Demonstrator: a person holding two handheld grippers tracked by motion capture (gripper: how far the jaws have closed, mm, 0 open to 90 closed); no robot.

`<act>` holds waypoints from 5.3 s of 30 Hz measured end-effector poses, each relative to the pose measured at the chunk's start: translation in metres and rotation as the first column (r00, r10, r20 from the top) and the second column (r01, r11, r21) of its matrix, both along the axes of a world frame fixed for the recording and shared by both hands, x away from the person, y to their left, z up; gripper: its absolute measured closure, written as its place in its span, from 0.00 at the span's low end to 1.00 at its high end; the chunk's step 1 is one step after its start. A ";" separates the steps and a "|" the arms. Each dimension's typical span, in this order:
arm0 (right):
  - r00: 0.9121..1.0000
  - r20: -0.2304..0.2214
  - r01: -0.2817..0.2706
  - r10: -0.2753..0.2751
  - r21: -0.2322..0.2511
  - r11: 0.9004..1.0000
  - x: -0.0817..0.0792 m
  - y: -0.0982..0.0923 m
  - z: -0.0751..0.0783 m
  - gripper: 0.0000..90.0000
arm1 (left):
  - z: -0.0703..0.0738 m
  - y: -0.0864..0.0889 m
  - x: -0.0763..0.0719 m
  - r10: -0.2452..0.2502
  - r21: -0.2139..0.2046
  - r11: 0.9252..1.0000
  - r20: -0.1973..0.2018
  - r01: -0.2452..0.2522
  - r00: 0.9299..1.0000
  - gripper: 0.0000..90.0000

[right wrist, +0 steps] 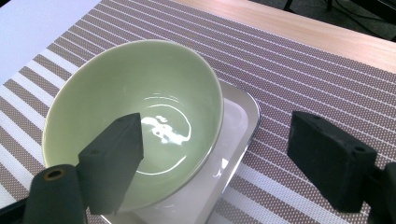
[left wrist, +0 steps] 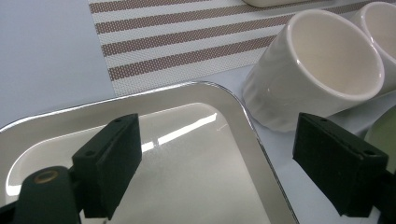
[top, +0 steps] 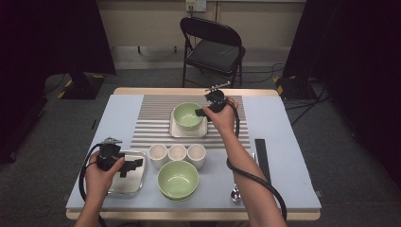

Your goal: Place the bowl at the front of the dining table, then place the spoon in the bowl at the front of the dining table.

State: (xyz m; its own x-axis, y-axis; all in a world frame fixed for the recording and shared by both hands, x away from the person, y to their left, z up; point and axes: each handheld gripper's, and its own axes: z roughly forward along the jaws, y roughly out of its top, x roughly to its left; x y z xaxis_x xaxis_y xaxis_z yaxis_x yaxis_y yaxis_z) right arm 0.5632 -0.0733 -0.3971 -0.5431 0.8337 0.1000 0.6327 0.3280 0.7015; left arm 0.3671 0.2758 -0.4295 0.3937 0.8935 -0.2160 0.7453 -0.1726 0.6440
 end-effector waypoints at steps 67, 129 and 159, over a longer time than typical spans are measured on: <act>0.998 0.008 -0.064 0.064 0.011 0.998 -0.031 -0.034 0.012 0.20 | 0.006 -0.012 -0.001 -0.038 -0.011 0.999 0.009 0.038 0.999 0.17; 0.996 -0.005 -0.091 0.091 0.017 0.996 -0.059 -0.058 0.009 0.21 | 0.022 -0.020 -0.005 -0.069 -0.025 0.997 0.024 0.069 0.997 0.31; 0.996 -0.001 -0.088 0.088 0.024 0.996 -0.067 -0.074 0.013 0.22 | 0.033 -0.032 -0.002 -0.114 0.027 0.993 0.033 0.113 0.993 0.61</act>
State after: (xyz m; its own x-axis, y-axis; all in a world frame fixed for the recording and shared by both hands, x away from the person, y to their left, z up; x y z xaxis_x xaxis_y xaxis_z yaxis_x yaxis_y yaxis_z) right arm 0.4962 -0.1473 -0.3843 -0.6138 0.7803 0.1201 0.6035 0.3657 0.7085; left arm 0.3647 0.2441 -0.3965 0.4996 0.8477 -0.1786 0.6976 -0.2714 0.6632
